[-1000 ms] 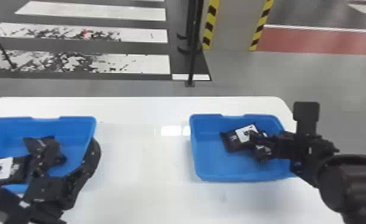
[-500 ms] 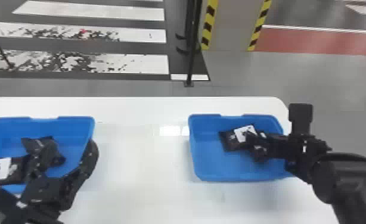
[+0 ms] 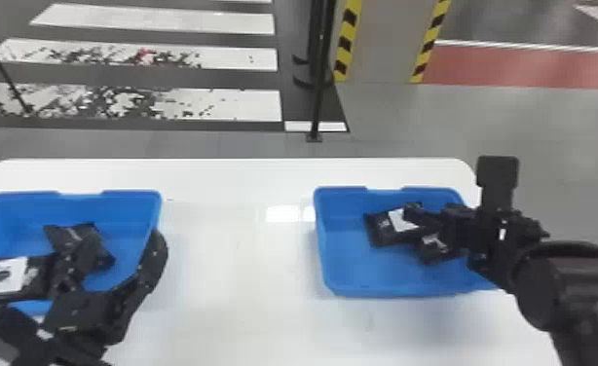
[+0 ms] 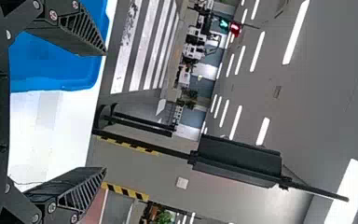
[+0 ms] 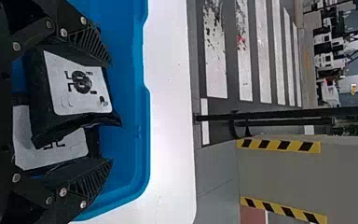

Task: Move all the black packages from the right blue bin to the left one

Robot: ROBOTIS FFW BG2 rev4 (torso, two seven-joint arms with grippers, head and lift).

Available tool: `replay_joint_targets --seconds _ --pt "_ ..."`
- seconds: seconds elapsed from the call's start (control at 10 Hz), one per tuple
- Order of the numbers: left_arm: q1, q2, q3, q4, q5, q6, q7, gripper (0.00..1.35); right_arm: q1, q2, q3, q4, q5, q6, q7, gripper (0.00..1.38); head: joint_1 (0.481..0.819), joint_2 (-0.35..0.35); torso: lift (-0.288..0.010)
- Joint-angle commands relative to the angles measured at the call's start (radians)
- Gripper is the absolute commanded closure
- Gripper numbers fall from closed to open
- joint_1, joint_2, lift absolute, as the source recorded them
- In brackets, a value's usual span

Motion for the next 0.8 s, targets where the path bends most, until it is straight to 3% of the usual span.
replay_joint_targets --seconds 0.0,0.5,0.6,0.7 --pt "0.002 0.0 0.004 0.0 0.0 0.0 -0.003 0.17 -0.003 0.002 0.007 -0.004 -0.001 0.019 -0.006 0.33 0.695 -0.092 -0.154" --pt "0.007 -0.003 0.01 0.0 0.004 0.0 -0.006 0.18 -0.04 0.003 0.031 0.059 0.007 0.029 -0.015 0.36 0.695 -0.076 -0.154" --pt "0.007 -0.003 0.012 0.0 0.004 0.002 -0.007 0.18 -0.047 0.003 0.031 0.072 0.003 0.046 -0.014 0.47 0.695 -0.076 -0.154" --pt "0.007 -0.003 0.014 0.0 0.004 0.002 -0.01 0.18 -0.052 0.002 0.031 0.086 -0.009 0.054 -0.012 0.7 0.695 -0.077 -0.154"
